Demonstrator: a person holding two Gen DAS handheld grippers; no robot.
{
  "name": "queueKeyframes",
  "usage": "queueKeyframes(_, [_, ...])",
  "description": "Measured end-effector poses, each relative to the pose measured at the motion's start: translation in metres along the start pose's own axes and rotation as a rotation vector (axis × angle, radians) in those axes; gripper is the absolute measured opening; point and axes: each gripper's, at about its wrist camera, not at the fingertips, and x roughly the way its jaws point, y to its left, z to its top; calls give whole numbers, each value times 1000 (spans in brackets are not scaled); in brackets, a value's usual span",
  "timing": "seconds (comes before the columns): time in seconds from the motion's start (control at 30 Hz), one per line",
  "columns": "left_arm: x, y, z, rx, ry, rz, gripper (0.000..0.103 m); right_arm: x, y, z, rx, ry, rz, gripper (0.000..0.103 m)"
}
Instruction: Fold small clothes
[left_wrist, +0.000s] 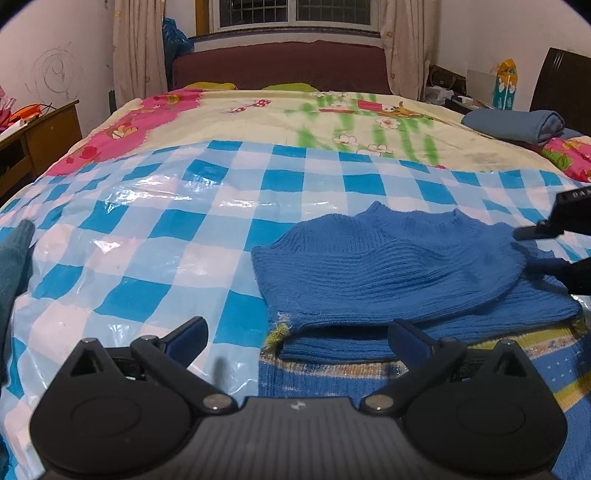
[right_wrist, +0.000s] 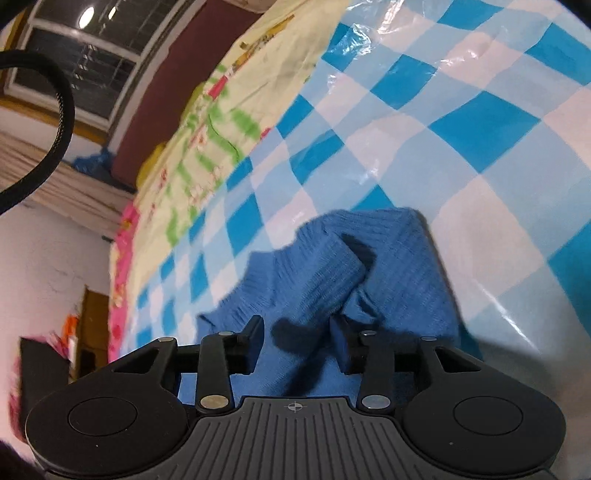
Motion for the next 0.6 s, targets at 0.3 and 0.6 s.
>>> queueKeyframes(0.3, [0, -2, 1, 2, -3, -6, 103, -4, 7, 0, -23, -38, 2, 39])
queueKeyframes(0.6, [1, -6, 3, 23, -2, -2, 103, 7, 1, 9, -2, -72, 30, 8])
